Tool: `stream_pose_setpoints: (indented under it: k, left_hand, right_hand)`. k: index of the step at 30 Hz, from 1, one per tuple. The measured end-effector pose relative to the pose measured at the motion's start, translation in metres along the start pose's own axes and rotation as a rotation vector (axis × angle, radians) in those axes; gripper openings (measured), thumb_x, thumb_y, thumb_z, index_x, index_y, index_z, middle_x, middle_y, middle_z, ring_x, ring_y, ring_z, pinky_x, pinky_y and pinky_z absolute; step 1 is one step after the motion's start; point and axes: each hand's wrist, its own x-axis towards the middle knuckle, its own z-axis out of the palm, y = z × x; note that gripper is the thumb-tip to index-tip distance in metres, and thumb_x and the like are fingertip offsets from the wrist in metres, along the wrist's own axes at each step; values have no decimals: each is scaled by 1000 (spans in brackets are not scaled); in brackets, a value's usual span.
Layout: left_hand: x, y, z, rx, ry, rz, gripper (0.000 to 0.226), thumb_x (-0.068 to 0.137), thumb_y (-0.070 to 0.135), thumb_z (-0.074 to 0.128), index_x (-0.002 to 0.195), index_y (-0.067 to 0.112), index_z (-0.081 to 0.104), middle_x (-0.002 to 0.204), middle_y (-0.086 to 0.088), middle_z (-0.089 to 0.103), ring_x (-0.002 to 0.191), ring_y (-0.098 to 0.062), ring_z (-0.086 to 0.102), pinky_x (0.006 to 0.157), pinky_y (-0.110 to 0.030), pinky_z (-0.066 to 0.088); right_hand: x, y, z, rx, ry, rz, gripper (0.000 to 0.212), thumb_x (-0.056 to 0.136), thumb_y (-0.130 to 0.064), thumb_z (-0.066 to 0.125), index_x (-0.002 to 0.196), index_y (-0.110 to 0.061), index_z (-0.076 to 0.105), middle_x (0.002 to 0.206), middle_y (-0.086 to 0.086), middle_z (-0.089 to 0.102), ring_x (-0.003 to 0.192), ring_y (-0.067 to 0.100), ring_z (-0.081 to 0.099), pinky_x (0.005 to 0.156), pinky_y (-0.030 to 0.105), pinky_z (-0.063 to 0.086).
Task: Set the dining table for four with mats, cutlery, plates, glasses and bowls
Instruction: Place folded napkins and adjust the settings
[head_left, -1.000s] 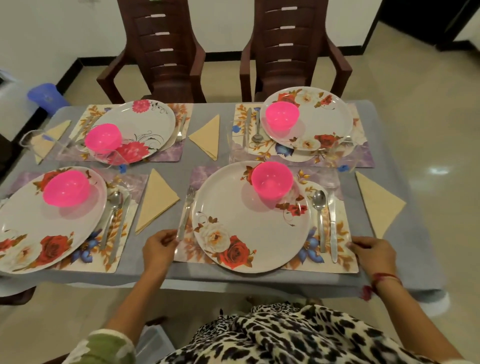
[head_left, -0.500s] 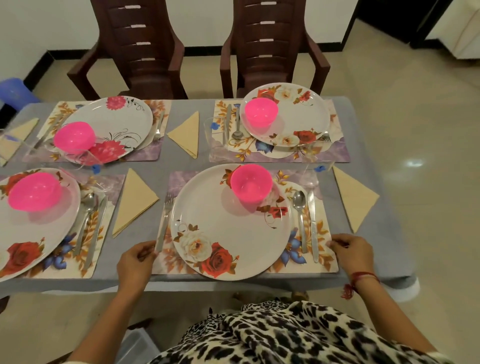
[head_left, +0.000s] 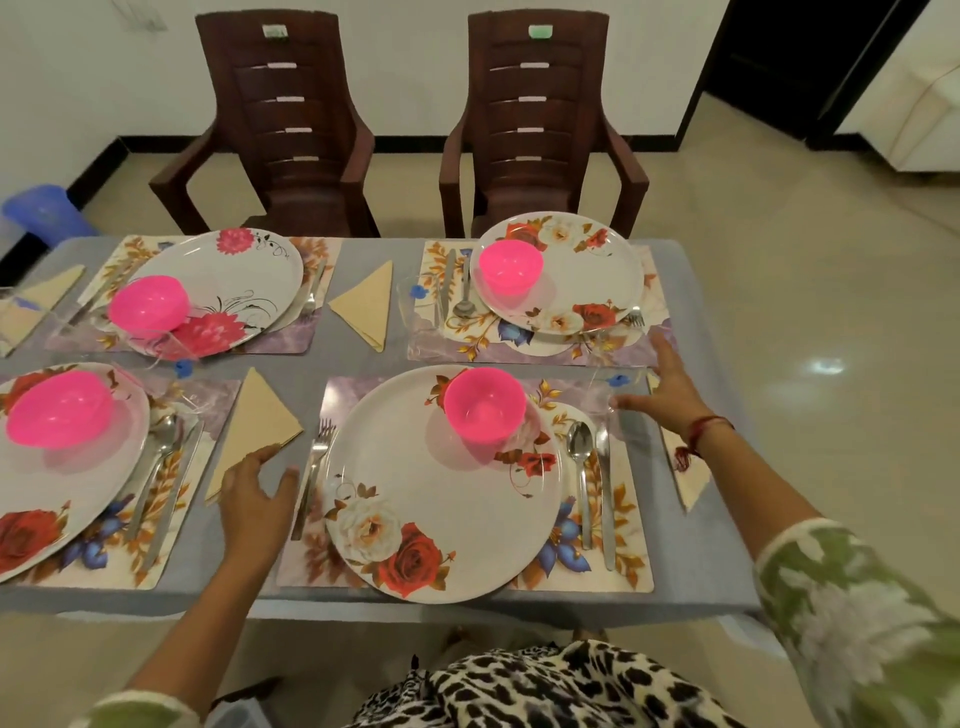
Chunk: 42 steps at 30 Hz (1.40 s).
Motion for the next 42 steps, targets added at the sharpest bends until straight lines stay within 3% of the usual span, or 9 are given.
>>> stream_pose_setpoints:
  k: [5, 10, 16, 21, 24, 29, 34, 38, 42]
  left_hand:
    - [-1, 9, 10, -13, -21, 22, 37, 92, 19, 58, 129, 15, 52, 134, -15, 45, 125, -32, 43, 102, -51, 39]
    - [-1, 3, 11, 7, -30, 18, 37, 93, 22, 58, 129, 18, 52, 137, -14, 44, 127, -33, 42, 103, -51, 39]
    - [4, 10, 11, 13, -21, 15, 37, 92, 21, 58, 128, 20, 52, 134, -11, 45, 123, -30, 44, 101, -50, 41]
    - [-3, 26, 13, 25, 15, 20, 38, 91, 22, 60, 128, 22, 51, 133, -10, 45, 123, -31, 43, 100, -52, 41]
    - [-22, 47, 16, 18, 80, 16, 43, 90, 24, 61, 131, 21, 47, 136, -10, 43, 125, -31, 41, 101, -54, 41]
    - [-65, 85, 33, -26, 276, 96, 28, 91, 16, 60, 118, 14, 52, 123, -10, 51, 120, -29, 43, 97, -44, 38]
    - [-119, 131, 60, -97, 510, -4, 24, 92, 13, 59, 115, 12, 53, 119, -11, 54, 114, -28, 50, 93, -38, 40]
    - [-167, 177, 89, -173, 604, -158, 26, 93, 13, 56, 118, 7, 53, 117, -10, 53, 105, -17, 48, 87, -32, 38]
    - [-192, 188, 116, -243, 654, -282, 28, 93, 27, 57, 119, 18, 52, 133, -8, 49, 125, -25, 45, 98, -44, 43]
  right_hand:
    - [14, -1, 12, 129, -86, -31, 79, 73, 4, 74, 137, -18, 34, 138, 9, 43, 124, 29, 47, 92, 30, 46]
    - [12, 1, 19, 169, -76, -32, 71, 73, 3, 74, 131, -21, 39, 133, 5, 47, 110, 25, 56, 89, 35, 51]
    - [12, -1, 20, 164, -71, -33, 70, 73, 1, 75, 129, -22, 39, 127, 0, 49, 107, 26, 60, 69, 15, 52]
    - [8, 3, 16, 160, -138, -22, 99, 70, -2, 79, 146, -25, 20, 150, 4, 28, 126, 20, 39, 102, 39, 40]
    - [-5, 10, 1, 254, -37, -7, 106, 70, -4, 79, 149, -27, 12, 152, 9, 23, 132, 27, 35, 104, 42, 39]
    - [-36, 37, -33, 333, 12, -146, 82, 79, -3, 72, 140, -34, 27, 127, 2, 44, 106, 22, 53, 76, 20, 46]
    - [-28, 64, -72, 262, -128, -339, 66, 83, -3, 67, 127, -42, 37, 113, -12, 52, 100, 7, 56, 77, 18, 50]
    - [-2, 66, -98, 297, -134, -390, 59, 86, -2, 62, 127, -40, 40, 110, -8, 56, 95, 5, 58, 74, 13, 48]
    - [25, 63, -116, 311, -97, -455, 64, 87, 0, 59, 122, -49, 40, 109, -6, 56, 90, 3, 58, 71, 11, 48]
